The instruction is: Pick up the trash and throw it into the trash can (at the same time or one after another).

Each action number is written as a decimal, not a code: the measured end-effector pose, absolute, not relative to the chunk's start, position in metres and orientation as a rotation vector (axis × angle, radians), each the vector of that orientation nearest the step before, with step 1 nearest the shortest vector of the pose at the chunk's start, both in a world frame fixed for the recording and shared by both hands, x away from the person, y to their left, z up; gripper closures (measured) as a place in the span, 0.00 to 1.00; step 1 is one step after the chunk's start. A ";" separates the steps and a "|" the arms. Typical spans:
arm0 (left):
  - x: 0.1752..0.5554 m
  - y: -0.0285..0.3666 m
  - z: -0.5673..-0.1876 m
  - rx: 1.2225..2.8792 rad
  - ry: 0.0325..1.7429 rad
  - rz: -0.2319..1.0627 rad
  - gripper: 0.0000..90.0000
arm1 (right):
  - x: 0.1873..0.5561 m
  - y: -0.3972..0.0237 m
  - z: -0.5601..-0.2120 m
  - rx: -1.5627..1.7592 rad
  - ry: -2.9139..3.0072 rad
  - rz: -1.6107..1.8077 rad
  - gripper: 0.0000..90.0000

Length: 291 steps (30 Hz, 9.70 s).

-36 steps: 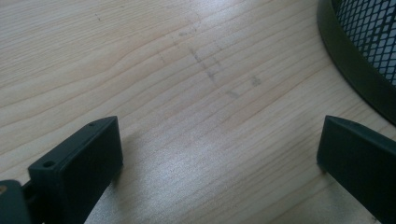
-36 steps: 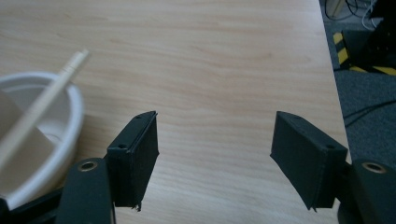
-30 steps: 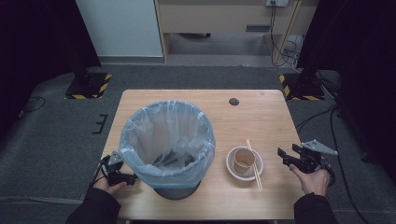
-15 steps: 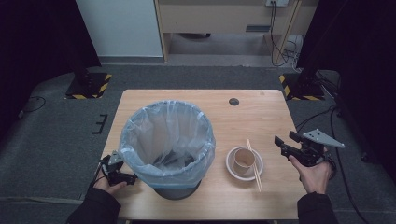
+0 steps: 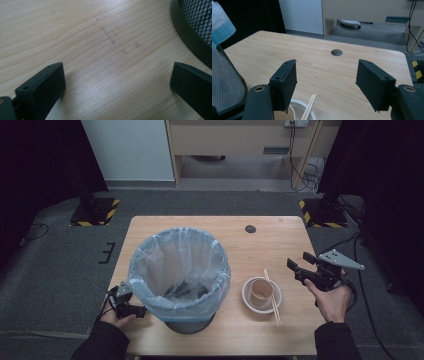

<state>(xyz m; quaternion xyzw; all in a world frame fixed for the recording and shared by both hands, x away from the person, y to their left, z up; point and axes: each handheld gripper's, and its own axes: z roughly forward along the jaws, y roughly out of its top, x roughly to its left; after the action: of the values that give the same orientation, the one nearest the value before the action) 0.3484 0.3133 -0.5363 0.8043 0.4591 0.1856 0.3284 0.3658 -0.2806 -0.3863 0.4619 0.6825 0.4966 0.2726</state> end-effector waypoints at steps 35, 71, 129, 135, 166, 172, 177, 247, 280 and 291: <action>0.349 0.313 -0.536 2.105 1.204 0.487 0.00 | 0.381 -0.233 -0.458 1.292 2.273 1.166 0.73; 0.349 0.313 -0.536 2.106 1.202 0.487 0.00 | 0.382 -0.230 -0.463 1.301 2.361 1.150 0.94; 0.349 0.312 -0.536 2.109 1.200 0.484 0.00 | 0.358 -0.278 -0.376 1.262 1.672 1.732 0.94; 0.349 0.312 -0.536 2.109 1.200 0.484 0.00 | 0.355 -0.278 -0.368 1.231 1.622 1.764 0.94; 0.350 0.312 -0.536 2.108 1.199 0.485 0.00 | 0.345 -0.267 -0.312 1.058 1.494 1.945 0.94; 0.350 0.312 -0.536 2.107 1.199 0.485 0.00 | 0.345 -0.260 -0.303 1.030 1.500 1.959 0.94; 0.350 0.312 -0.536 2.108 1.199 0.485 0.00 | 0.346 -0.252 -0.296 1.005 1.505 1.978 0.94; 0.350 0.312 -0.536 2.108 1.197 0.484 0.00 | 0.366 -0.106 -0.297 0.814 1.911 2.041 0.85; 0.350 0.312 -0.536 2.108 1.197 0.484 0.00 | 0.366 -0.240 -0.374 1.218 1.720 1.717 0.57; 0.350 0.312 -0.536 2.108 1.196 0.484 0.00 | 0.378 -0.252 -0.447 1.404 1.921 1.398 0.52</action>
<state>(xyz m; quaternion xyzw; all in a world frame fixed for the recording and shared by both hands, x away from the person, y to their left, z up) 0.3501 0.3121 -0.5363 0.8054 0.4572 0.1849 0.3289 0.3781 -0.2516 -0.4473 0.4996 0.6834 0.4974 0.1899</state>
